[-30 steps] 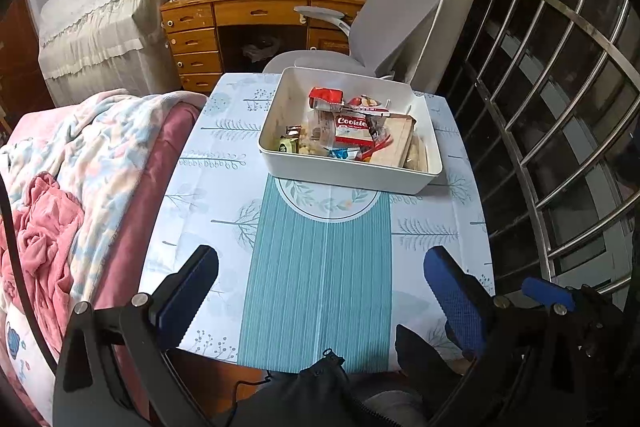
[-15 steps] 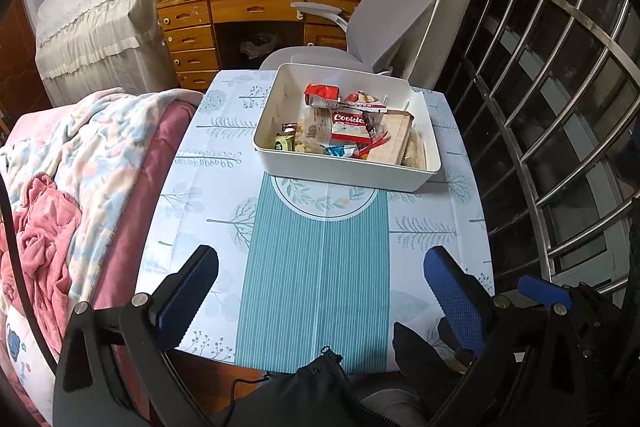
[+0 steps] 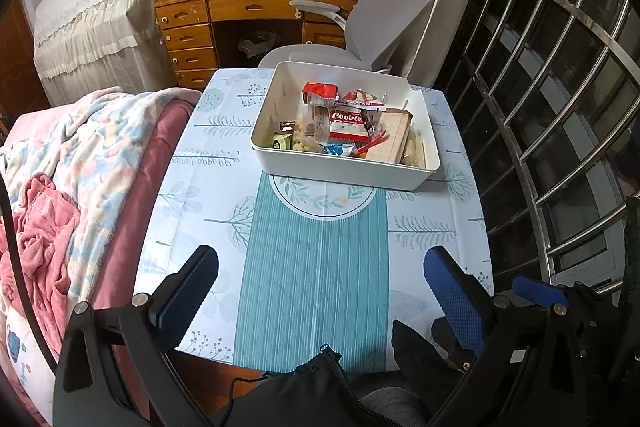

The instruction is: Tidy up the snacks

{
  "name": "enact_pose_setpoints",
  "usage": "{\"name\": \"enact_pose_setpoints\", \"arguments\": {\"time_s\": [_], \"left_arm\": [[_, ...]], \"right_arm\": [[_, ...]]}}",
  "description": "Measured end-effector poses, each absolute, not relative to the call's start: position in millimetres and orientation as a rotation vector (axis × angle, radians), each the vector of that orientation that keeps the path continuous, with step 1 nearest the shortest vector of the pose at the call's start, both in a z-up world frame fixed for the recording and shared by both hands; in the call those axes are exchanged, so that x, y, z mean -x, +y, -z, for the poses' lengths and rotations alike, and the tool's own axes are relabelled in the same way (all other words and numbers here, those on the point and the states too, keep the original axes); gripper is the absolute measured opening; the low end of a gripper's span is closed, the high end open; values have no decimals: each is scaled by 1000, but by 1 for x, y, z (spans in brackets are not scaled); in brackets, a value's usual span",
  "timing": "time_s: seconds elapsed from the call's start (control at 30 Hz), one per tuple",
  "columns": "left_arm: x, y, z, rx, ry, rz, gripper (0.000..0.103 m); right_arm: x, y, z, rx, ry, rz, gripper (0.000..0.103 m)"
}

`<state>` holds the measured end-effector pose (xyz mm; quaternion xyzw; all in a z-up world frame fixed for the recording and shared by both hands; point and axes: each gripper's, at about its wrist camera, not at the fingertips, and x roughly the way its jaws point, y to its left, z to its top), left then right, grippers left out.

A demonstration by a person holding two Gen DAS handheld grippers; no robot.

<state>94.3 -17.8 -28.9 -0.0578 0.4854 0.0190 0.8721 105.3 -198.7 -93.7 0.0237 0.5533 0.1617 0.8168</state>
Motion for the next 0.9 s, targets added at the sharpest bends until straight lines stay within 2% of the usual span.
{"name": "enact_pose_setpoints", "arguments": {"time_s": [0.9], "left_arm": [[-92,-19,26,111,1015,-43,102]], "right_arm": [[-105,-205,102,-62,1213,-356,103]]}}
